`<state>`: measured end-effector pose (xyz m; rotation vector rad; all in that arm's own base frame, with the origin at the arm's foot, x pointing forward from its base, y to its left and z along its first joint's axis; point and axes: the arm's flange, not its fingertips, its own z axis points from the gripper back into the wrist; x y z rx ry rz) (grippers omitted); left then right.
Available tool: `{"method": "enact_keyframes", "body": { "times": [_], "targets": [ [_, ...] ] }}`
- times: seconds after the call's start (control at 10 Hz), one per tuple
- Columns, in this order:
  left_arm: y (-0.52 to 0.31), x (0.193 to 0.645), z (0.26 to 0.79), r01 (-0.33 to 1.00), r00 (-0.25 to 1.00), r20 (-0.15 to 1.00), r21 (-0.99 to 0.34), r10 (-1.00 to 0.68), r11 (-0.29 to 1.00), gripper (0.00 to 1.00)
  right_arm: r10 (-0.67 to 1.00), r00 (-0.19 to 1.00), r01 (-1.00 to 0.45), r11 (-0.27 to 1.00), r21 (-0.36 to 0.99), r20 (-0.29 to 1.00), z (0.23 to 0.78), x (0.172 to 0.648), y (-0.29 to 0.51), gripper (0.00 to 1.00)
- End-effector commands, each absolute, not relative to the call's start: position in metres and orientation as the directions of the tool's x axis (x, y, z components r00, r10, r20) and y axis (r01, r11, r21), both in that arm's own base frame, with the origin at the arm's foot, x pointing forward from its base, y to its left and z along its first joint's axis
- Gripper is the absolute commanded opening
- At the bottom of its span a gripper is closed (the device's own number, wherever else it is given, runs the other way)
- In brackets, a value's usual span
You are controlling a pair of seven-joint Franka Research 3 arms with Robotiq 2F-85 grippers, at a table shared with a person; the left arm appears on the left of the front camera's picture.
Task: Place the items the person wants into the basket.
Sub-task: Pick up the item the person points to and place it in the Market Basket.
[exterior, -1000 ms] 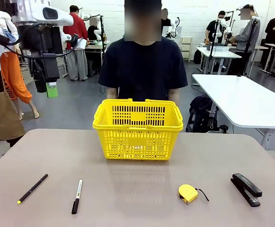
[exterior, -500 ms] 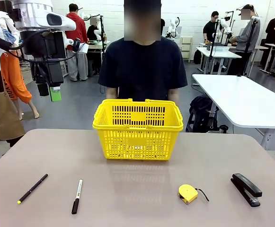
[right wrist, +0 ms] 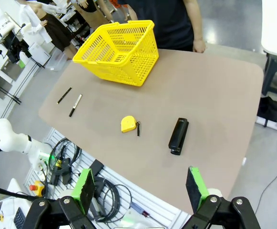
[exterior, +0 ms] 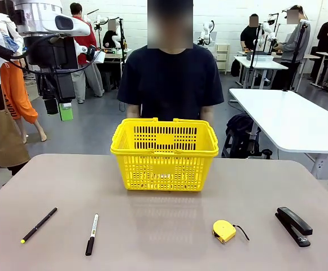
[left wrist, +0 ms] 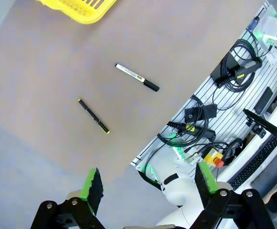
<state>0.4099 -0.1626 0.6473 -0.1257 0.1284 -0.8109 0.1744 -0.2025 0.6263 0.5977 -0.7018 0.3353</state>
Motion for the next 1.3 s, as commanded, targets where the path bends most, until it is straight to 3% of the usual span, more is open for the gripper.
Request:
{"method": "enact_keyframes", "body": {
  "times": [0.0,0.1,0.3,0.6,0.8,1.0,1.2],
  "targets": [
    [-0.135,0.394,0.660,0.831,0.554,0.087,-0.115,-0.828,0.544,1.00,0.096,0.711,-0.496,0.770,0.402,0.696,0.625,0.174,-0.203,1.00],
    [-0.106,0.372,0.676,0.915,0.404,0.269,-0.114,-0.874,0.388,1.00,0.096,0.711,-0.496,0.770,0.402,0.696,0.625,0.174,-0.203,1.00],
    [-0.032,0.321,0.696,0.963,0.188,0.585,0.049,-0.789,0.266,1.00,0.096,0.711,-0.496,0.770,0.402,0.696,0.625,0.174,-0.203,1.00],
    [0.054,0.282,0.686,0.940,0.053,0.735,0.191,-0.676,0.282,1.00,0.096,0.711,-0.496,0.770,0.402,0.696,0.625,0.174,-0.203,1.00],
    [0.113,0.283,0.681,0.879,0.139,0.859,0.123,-0.493,0.461,1.00,0.096,0.711,-0.496,0.770,0.402,0.696,0.625,0.174,-0.203,1.00],
    [0.141,0.300,0.678,0.880,0.251,0.864,-0.015,-0.437,0.475,1.00,0.096,0.711,-0.496,0.770,0.402,0.696,0.625,0.174,-0.203,1.00],
    [0.147,0.309,0.674,0.882,0.292,0.835,-0.046,-0.466,0.469,1.00,0.096,0.711,-0.496,0.770,0.402,0.696,0.625,0.174,-0.203,1.00]
  ]
}}
